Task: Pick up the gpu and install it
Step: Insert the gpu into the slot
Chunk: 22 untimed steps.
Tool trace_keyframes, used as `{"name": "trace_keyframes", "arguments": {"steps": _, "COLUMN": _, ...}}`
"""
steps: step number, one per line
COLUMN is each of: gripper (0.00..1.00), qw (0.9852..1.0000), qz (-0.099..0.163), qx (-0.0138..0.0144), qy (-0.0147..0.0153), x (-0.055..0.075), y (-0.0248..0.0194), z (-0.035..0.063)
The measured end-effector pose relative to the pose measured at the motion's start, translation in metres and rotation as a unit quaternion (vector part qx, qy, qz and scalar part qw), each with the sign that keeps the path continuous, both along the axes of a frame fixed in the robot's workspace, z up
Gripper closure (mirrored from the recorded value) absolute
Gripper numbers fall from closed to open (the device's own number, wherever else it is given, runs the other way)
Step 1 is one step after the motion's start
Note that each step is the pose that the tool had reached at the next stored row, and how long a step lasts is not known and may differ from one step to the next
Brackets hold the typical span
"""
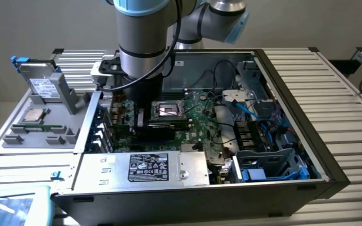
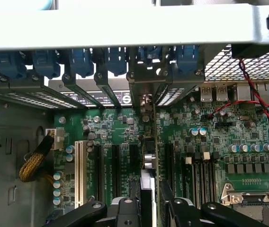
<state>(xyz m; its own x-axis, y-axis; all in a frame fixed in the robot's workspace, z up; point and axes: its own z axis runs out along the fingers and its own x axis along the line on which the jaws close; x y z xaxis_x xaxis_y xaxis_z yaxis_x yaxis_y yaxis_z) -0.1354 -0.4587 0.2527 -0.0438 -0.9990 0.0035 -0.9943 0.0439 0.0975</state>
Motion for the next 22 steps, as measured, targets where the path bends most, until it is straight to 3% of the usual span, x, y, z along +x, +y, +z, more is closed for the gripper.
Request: {"name": "trace_keyframes", "arguments": {"steps": 22, "gripper": 0.73, "qw": 1.0000, "qz": 0.000, "qx": 0.0001, "qy": 0.0000, "x": 0.0000, "y": 0.0000, "z": -0.0001}}
